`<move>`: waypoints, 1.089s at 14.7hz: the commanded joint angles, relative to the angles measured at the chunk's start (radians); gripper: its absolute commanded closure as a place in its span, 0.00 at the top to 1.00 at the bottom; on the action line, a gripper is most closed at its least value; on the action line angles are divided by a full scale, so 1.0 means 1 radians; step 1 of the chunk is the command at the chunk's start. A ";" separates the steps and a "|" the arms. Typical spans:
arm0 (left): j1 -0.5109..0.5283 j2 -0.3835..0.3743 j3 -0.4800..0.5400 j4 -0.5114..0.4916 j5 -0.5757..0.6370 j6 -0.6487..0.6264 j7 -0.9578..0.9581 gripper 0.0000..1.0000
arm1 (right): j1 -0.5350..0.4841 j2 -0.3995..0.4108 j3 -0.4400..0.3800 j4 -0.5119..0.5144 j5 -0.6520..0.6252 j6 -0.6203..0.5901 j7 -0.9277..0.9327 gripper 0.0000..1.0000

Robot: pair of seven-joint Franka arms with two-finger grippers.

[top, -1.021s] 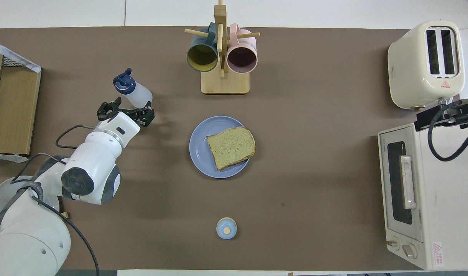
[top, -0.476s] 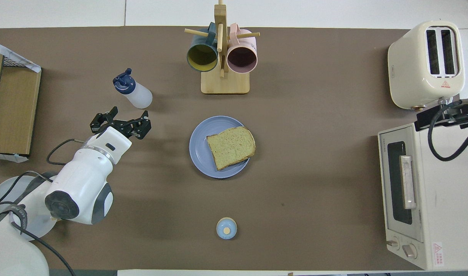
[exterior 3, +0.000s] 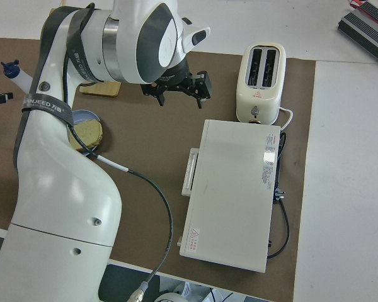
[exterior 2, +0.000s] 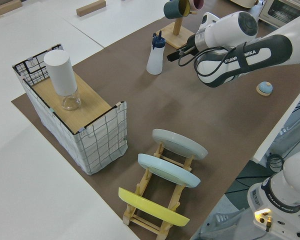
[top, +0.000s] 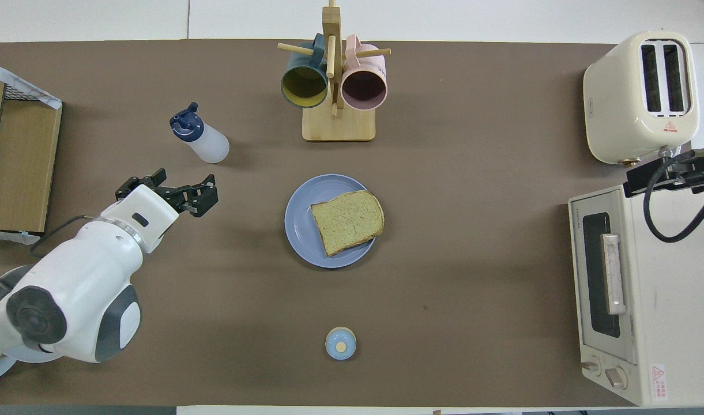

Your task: Put bread on plate and add seasoning

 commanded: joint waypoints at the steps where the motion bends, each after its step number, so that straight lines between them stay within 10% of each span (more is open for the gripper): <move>1: -0.006 -0.155 0.004 0.066 0.018 -0.277 0.003 1.00 | -0.001 -0.012 -0.002 -0.010 -0.003 0.003 -0.023 1.00; 16: 0.009 -0.062 0.007 0.851 -0.010 -1.441 0.069 1.00 | -0.001 -0.012 -0.002 -0.010 -0.003 0.003 -0.023 1.00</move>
